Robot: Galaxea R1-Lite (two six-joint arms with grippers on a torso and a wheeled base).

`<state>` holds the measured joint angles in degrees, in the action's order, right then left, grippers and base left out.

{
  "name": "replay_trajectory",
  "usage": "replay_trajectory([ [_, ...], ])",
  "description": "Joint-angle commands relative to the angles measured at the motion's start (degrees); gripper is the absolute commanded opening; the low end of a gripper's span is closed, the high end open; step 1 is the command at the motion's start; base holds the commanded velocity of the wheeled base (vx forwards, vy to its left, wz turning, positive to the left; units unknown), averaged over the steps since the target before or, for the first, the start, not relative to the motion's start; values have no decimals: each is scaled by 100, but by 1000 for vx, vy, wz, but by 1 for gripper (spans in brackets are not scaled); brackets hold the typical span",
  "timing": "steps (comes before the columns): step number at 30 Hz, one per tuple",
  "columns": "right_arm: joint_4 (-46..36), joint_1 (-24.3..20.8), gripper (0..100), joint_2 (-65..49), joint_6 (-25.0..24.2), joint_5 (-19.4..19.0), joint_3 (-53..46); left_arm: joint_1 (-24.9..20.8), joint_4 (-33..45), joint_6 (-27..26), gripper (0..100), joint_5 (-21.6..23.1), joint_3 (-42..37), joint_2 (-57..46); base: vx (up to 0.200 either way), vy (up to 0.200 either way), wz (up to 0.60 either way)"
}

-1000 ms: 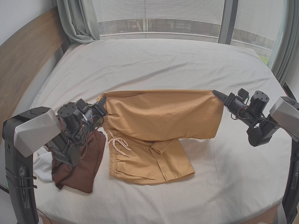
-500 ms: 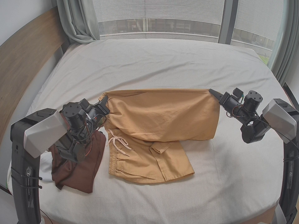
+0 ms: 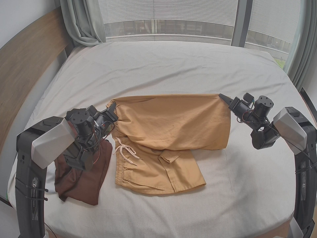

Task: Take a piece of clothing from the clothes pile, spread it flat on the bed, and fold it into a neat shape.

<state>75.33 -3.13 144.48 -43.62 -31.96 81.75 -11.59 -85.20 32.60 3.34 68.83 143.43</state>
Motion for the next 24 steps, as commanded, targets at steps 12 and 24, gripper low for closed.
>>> replay_trajectory([
  [12,-229,-12,0,344,11,-3,605,140,197,1,0,61,175,53,0,0,0],
  [24,-352,32,100,555,11,138,1159,140,469,10,100,0,553,167,0,0,0],
])
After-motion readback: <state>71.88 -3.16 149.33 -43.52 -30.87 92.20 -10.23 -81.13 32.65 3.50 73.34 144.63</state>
